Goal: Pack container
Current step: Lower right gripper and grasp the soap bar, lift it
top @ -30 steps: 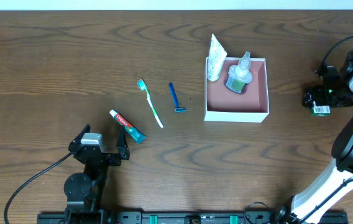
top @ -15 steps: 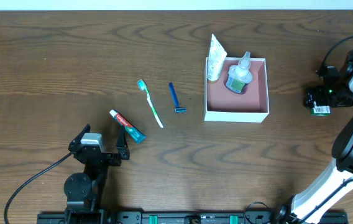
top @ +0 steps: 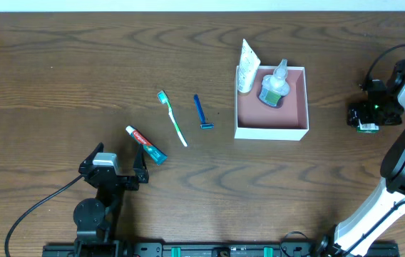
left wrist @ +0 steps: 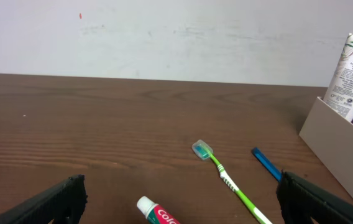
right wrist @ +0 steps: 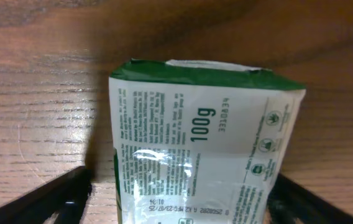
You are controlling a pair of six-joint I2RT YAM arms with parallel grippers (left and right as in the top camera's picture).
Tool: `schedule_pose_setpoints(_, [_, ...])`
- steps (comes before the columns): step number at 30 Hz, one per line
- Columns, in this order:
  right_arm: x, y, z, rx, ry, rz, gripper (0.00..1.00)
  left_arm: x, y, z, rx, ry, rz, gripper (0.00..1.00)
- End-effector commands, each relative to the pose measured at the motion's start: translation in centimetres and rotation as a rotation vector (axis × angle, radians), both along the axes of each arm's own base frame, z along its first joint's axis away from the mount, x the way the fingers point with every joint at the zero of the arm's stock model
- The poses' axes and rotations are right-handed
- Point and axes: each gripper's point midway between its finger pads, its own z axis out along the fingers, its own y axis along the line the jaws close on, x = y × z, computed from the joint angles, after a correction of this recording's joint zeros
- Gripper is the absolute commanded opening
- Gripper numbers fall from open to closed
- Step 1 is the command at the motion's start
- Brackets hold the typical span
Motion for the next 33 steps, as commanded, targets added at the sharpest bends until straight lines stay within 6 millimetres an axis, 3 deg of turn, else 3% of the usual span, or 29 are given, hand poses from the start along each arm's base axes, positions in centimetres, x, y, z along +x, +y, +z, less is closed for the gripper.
schedule_pose_setpoints(1, [-0.3, 0.1, -0.5, 0.005, 0.012, -0.011, 0.77, 0.1, 0.2, -1.7, -0.003, 0.041, 0.009, 0.98])
schedule_pose_setpoints(10, [-0.2, -0.2, -0.5, -0.006, 0.013, -0.012, 0.51, 0.1, 0.2, -1.7, -0.003, 0.041, 0.009, 0.98])
schedule_pose_setpoints(17, [0.6, -0.1, 0.8, -0.006, -0.006, -0.075, 0.51, 0.1, 0.2, -1.7, -0.003, 0.041, 0.009, 0.98])
schedule_pose_setpoints(22, [2.6, 1.7, 4.7, 0.022, -0.051, -0.046, 0.52, 0.1, 0.2, -1.7, -0.003, 0.041, 0.009, 0.98])
schedule_pose_setpoints(28, [5.4, 6.9, 11.0, 0.135, -0.125, -0.024, 0.51, 0.1, 0.2, -1.7, -0.003, 0.041, 0.009, 0.98])
schedule_pose_setpoints(33, [7.0, 11.6, 14.7, 0.169, -0.161, 0.006, 0.51, 0.1, 0.2, -1.7, -0.003, 0.041, 0.009, 0.98])
